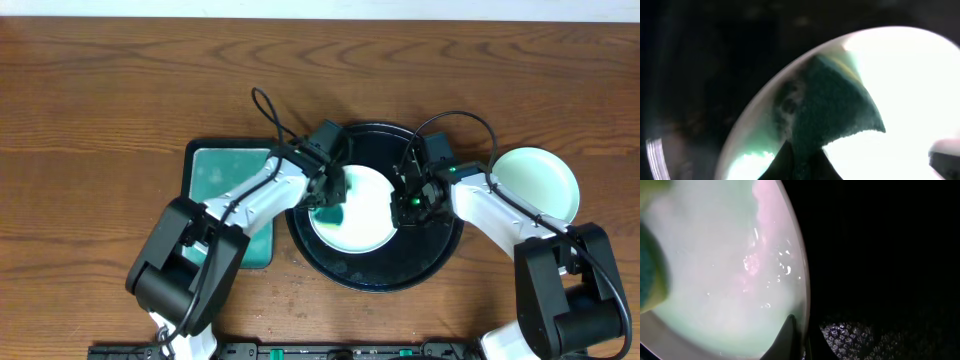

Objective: Clean dirty plates on tray and stack at the side
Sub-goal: 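Scrub the white plate with the sponge while the right gripper holds it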

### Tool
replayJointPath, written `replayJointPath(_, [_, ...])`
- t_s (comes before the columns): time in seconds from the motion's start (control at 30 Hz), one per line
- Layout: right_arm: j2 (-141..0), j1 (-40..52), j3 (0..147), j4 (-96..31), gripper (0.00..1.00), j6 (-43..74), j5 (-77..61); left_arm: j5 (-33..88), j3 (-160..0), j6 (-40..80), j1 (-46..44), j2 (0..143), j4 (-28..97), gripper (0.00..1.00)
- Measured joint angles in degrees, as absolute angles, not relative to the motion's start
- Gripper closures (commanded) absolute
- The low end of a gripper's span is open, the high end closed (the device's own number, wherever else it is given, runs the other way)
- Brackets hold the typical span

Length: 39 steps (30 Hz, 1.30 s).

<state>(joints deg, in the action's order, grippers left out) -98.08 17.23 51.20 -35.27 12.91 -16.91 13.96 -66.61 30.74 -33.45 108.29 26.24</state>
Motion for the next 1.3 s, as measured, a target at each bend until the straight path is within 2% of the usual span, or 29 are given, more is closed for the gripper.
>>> replayJointPath(0.2, [-98.1,17.2,51.2,-34.9,0.99,13.0,-16.5,22.7,-65.9,30.4,-34.1,109.9,16.6,0.84])
replayJointPath(0.43, [-98.1,17.2,51.2,-34.7,0.99,13.0,-15.9,24.1,-65.9,31.1,-38.3,111.2,13.2,0.85])
replayJointPath(0.53, [-98.1,17.2,51.3,-34.7,0.99,12.9,-15.6,24.1,-66.0,31.3,-38.7,111.5,13.2,0.91])
replayJointPath(0.63, [-98.1,17.2,51.3,-34.7,0.99,12.9,-15.6,23.6,-66.4,30.5,-38.7,111.8,13.9,0.93])
replayJointPath(0.8, [-98.1,17.2,51.3,-34.7,0.99,12.8,-15.5,16.9,-70.2,30.0,-39.4,111.8,23.1,0.93])
replayJointPath(0.93, [-98.1,17.2,51.3,-34.4,0.99,12.5,-15.4,6.5,-73.8,29.7,-39.7,111.8,35.0,0.93])
replayJointPath(1.1, [-98.1,17.2,51.3,-34.3,0.99,12.3,-15.4,-3.9,-75.2,29.7,-39.4,111.8,41.2,0.92])
replayJointPath(1.3, [-98.1,17.2,51.3,-34.0,0.99,12.3,-15.7,-4.7,-75.4,30.2,-39.4,111.8,44.6,0.93])
